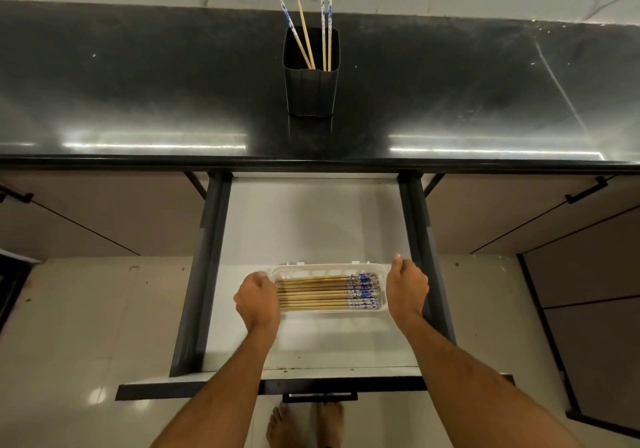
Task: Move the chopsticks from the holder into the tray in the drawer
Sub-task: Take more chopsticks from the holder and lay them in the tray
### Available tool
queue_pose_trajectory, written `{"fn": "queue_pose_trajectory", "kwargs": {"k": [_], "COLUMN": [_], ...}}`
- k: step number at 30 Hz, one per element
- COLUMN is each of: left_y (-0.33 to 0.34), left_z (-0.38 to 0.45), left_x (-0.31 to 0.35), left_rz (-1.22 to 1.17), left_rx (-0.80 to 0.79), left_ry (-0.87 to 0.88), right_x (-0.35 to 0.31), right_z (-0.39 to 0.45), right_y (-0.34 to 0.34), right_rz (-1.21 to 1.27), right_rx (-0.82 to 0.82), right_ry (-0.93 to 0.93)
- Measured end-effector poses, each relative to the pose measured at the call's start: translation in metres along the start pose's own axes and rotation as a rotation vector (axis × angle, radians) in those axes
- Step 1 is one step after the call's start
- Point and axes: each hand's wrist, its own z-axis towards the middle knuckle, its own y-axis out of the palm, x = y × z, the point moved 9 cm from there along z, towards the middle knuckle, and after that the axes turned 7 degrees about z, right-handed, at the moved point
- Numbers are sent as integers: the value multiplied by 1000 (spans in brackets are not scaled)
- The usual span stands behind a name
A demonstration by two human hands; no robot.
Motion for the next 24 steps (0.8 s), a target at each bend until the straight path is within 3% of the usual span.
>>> {"fn": "queue_pose_trajectory", "kwargs": {"k": [3,7,16,19,24], "left_y": [13,20,21,19,6], "left_z": [0,-3,1,3,-1], "left_x": [-11,-11,-16,-14,15], "left_rz": [24,35,12,-17,63], "left_rx": [-102,-138,-172,-200,-221], "left_ry": [-126,-128,-151,-160,21], "right_x": [21,26,18,8,-25], "right_z": [-6,-17,-22,-20,-19], "right_y": [7,17,22,24,26], "right_rz": [34,22,-27,-144,-334], "right_rx": [-40,-72,-112,-170,-247], "right_ry": [187,255,215,160,14]}}
